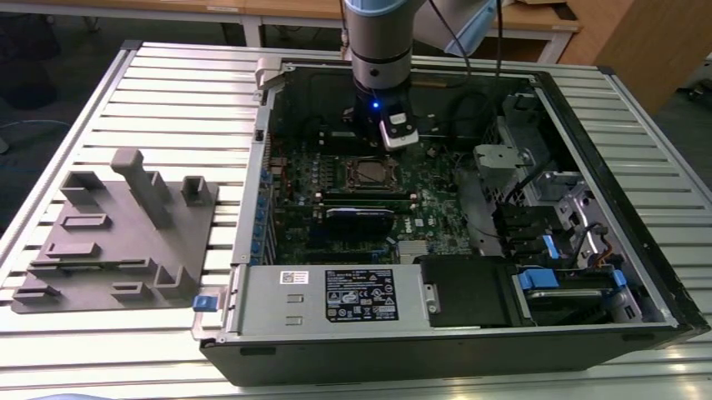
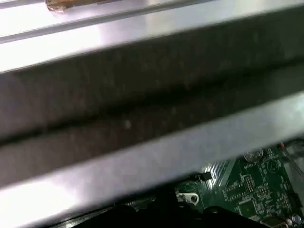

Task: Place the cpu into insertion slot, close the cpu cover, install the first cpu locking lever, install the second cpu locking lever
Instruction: 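Install the first cpu locking lever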

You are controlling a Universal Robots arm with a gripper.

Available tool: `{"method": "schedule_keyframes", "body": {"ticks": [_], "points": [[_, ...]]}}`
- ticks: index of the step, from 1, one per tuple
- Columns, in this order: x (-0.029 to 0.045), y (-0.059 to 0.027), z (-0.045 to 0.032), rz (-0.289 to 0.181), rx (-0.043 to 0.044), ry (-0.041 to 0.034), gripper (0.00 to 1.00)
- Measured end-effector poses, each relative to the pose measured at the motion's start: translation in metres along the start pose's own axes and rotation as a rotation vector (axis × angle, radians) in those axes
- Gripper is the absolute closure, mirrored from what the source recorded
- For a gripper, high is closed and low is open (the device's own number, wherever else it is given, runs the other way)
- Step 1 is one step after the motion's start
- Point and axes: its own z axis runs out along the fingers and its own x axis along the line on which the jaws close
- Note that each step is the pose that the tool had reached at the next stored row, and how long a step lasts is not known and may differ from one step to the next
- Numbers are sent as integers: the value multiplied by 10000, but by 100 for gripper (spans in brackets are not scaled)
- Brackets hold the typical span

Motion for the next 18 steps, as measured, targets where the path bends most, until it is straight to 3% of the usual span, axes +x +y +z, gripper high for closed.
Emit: {"method": "schedule_keyframes", "body": {"ticks": [6, 13, 18], "points": [[-1, -1, -4, 1, -3, 0, 89], [-9, 13, -77, 6, -19, 3, 89], [-1, 11, -83, 121, -6, -16, 89]]}}
